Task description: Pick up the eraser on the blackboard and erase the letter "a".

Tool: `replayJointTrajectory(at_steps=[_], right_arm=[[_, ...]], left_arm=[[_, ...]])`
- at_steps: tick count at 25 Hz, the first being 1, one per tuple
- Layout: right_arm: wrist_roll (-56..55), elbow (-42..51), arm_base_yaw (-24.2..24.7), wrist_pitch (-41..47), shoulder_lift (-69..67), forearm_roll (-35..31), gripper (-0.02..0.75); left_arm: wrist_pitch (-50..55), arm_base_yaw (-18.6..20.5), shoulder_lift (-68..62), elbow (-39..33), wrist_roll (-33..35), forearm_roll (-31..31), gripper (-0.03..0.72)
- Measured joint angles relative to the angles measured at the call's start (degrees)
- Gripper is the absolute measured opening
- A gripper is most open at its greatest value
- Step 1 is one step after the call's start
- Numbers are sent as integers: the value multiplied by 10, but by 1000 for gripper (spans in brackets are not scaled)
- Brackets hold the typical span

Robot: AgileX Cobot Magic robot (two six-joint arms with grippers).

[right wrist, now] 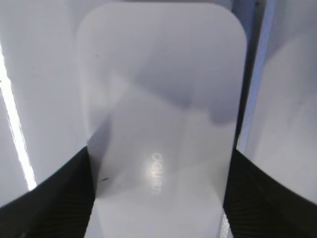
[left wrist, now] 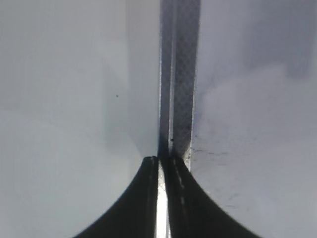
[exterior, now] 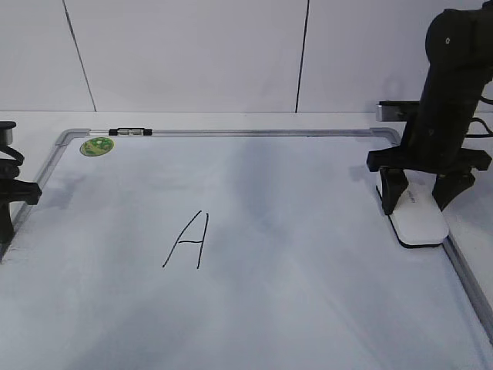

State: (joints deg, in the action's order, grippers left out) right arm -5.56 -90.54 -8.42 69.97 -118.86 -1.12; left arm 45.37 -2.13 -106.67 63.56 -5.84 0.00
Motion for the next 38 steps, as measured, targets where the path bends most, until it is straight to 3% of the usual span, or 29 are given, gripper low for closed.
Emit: replayJointTrajectory(at_steps=[5, 10, 17, 38], right_arm=[[7, 0, 0, -1, -8, -1, 640], [7, -5, 0, -1, -10, -1, 652], [7, -54, 0, -1, -7, 5, 654], [8, -57, 0, 8, 191, -4, 625]], left_arm=[[0, 0, 0, 0, 0, 0, 13], [0, 0, 0, 0, 0, 0, 13], [0, 0, 0, 0, 0, 0, 13], [-1, 0, 0, 0, 0, 0, 14]])
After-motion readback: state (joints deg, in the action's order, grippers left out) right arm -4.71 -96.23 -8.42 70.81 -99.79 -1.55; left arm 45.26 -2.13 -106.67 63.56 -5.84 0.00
